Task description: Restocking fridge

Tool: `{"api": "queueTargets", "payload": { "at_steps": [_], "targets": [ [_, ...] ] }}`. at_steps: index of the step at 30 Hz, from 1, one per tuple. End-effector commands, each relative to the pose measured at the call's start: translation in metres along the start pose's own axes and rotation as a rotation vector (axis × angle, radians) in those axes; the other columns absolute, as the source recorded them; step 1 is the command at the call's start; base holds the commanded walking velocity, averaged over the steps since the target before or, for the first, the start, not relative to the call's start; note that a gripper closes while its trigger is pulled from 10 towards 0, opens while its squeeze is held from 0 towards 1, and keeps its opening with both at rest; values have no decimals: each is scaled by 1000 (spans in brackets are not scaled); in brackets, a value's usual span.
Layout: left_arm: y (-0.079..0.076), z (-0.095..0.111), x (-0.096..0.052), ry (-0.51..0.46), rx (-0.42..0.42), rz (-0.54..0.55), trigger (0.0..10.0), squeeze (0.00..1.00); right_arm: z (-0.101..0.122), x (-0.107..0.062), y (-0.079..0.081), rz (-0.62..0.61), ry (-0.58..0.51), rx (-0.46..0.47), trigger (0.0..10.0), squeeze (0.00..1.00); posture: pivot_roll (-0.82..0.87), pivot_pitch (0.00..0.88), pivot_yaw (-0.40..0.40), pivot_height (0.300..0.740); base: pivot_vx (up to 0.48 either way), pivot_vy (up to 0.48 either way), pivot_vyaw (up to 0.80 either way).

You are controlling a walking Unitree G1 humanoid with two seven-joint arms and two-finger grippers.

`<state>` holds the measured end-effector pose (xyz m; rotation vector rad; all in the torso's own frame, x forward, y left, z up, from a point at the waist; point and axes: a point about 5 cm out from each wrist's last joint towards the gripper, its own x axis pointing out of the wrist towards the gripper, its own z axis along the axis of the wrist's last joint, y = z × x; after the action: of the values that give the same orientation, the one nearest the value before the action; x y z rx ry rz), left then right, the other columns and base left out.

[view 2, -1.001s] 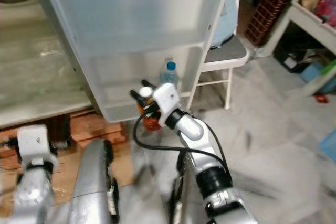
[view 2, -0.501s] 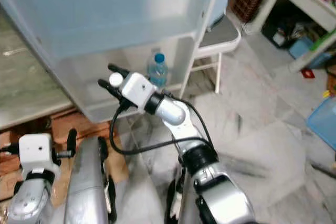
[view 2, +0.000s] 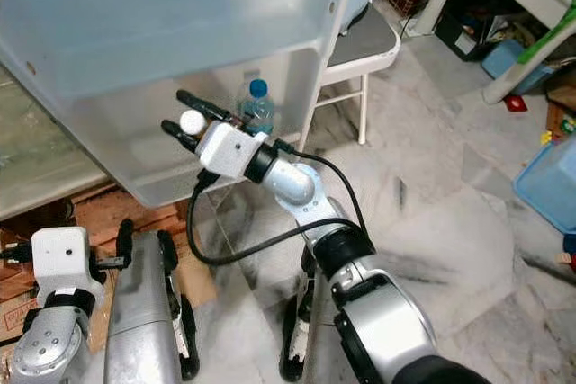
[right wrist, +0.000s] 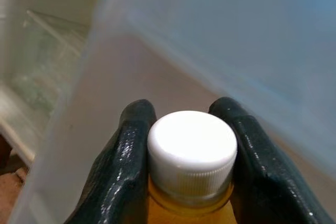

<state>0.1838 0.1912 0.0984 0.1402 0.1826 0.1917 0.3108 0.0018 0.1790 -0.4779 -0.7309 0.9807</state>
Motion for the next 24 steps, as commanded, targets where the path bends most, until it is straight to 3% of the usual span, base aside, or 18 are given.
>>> {"api": "queueTargets", "payload": {
  "at_steps": [1, 4, 9, 16, 24],
  "targets": [
    [0, 0, -5, 8, 17, 0, 10000, 0, 11, 10, 12, 39, -78, -37, 10000, 0, 221, 316, -98, 515, 0, 0, 0],
    [-2, 2, -10, 7, 21, -1, 10000, 0, 14, 11, 26, 82, -117, -79, 10000, 0, 233, 336, -101, 515, 0, 0, 0],
    [-2, 3, -18, 12, 25, -3, 10000, 0, 12, 10, 32, 96, -120, -115, 10000, 0, 248, 361, -103, 515, 0, 0, 0],
    [-1, 8, -26, 16, 24, -2, 10000, 0, -10, 12, 32, 122, 25, -230, 10000, 0, 285, 393, -111, 515, 0, 0, 0],
    [1, 11, -35, 19, 30, 9, 10000, 0, -34, 5, 28, 66, 221, -283, 10000, 0, 324, 405, -118, 515, 0, 0, 0]
  ]
}}
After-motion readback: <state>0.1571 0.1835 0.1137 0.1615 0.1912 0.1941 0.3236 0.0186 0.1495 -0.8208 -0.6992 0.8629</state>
